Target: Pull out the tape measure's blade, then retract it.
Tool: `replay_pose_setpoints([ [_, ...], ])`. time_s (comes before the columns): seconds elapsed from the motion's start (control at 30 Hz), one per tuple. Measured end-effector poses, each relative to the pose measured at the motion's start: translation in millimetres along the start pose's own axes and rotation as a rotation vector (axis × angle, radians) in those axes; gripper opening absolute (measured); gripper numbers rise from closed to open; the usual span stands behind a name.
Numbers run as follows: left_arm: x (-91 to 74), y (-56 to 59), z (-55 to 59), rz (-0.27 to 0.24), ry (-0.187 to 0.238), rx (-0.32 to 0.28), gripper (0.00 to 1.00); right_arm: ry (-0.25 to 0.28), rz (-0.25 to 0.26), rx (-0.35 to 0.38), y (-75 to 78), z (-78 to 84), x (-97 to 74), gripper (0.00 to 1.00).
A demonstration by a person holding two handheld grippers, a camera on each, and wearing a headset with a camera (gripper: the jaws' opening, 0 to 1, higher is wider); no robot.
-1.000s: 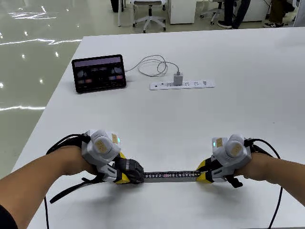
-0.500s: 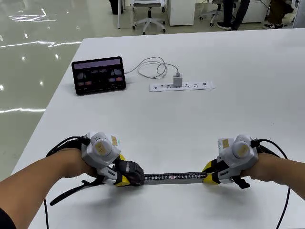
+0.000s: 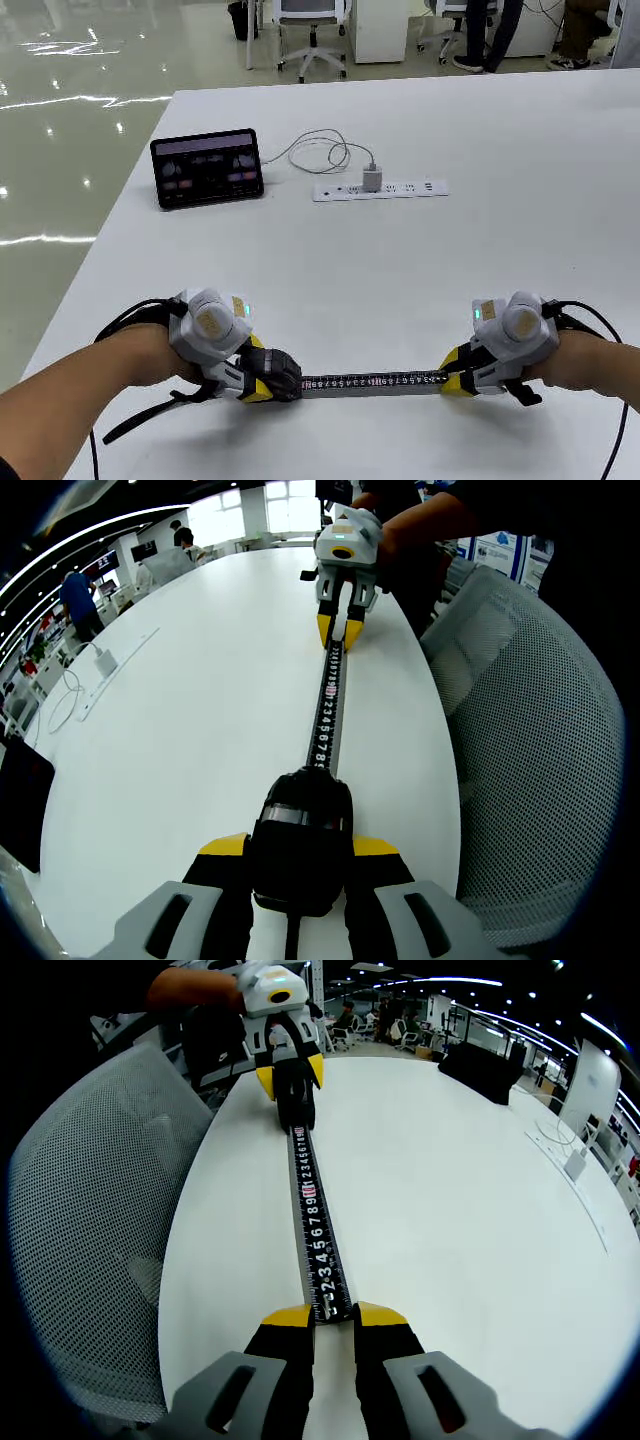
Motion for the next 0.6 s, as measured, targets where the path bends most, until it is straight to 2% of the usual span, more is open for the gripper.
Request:
replay_pose_setpoints([
  [0.6, 0.8, 0.4, 0.3, -0.001, -0.005, -0.002, 0.31, -0.002, 0.013, 0.022, -0.5, 19.2, -8.8, 0.10],
])
Point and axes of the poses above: the centre of the closed fingertips' face, and the gripper's own axes: x roughly forward along the fingers, y roughly to its right, z roughly out of its underside, the point moved 10 cm from there along -x, roughly backward along the fingers, and after that the axes turned 8 degrees about -y, right-handed, at the moved point
